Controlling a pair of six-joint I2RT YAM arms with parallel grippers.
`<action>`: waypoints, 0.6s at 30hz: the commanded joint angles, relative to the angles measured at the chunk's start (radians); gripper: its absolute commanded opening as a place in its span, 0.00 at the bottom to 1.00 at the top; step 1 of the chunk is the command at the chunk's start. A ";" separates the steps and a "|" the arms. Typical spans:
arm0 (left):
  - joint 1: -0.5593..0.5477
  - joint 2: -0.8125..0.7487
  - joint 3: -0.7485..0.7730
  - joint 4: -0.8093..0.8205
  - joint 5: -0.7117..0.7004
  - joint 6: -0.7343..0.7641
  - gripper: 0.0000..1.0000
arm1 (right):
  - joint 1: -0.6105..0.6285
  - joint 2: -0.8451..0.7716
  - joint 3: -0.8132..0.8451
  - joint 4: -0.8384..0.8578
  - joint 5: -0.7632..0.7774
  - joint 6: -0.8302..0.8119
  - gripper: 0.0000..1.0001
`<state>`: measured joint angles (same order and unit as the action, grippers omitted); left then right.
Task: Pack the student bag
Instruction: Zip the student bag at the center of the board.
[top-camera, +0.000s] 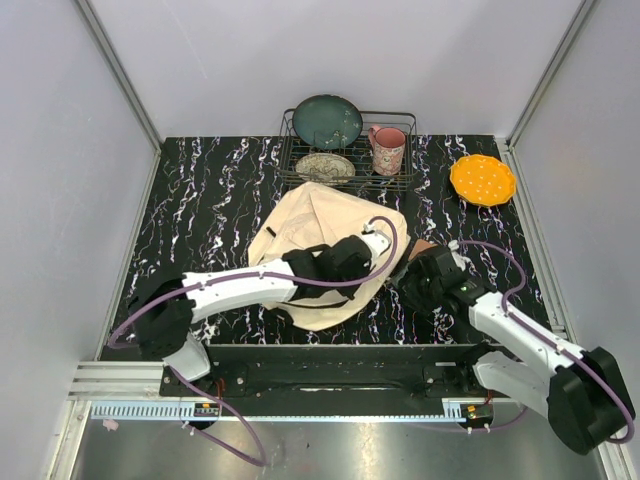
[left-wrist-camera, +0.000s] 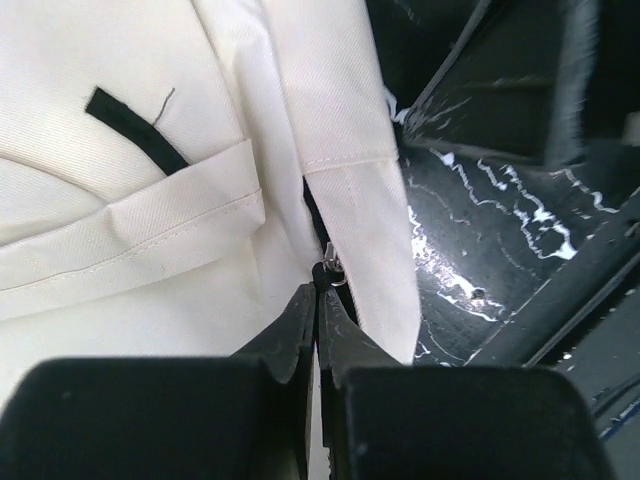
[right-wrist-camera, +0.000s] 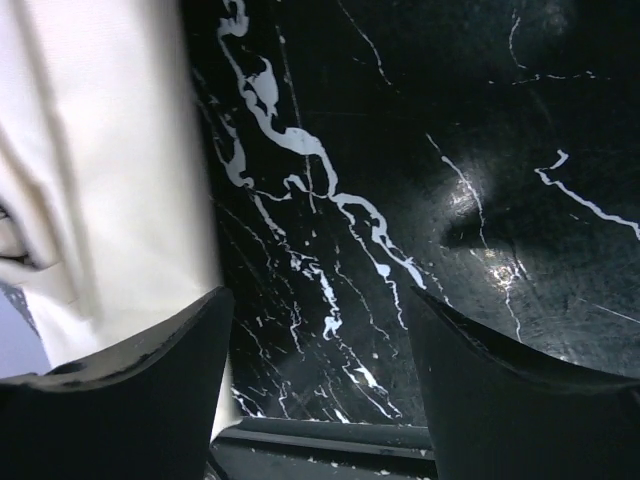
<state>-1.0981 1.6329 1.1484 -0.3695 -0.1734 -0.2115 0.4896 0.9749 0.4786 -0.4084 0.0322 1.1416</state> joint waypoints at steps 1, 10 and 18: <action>-0.003 -0.085 -0.001 -0.022 -0.046 -0.026 0.00 | -0.006 0.053 0.054 0.078 -0.017 0.009 0.76; -0.025 -0.081 -0.010 -0.043 -0.058 -0.043 0.00 | -0.006 0.062 0.045 0.258 -0.141 0.035 0.78; -0.042 -0.076 0.007 -0.066 -0.116 -0.054 0.00 | -0.003 -0.004 -0.003 0.223 -0.166 0.096 0.75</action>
<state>-1.1305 1.5681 1.1362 -0.4271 -0.2314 -0.2451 0.4866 1.0534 0.4911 -0.2523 -0.0868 1.1809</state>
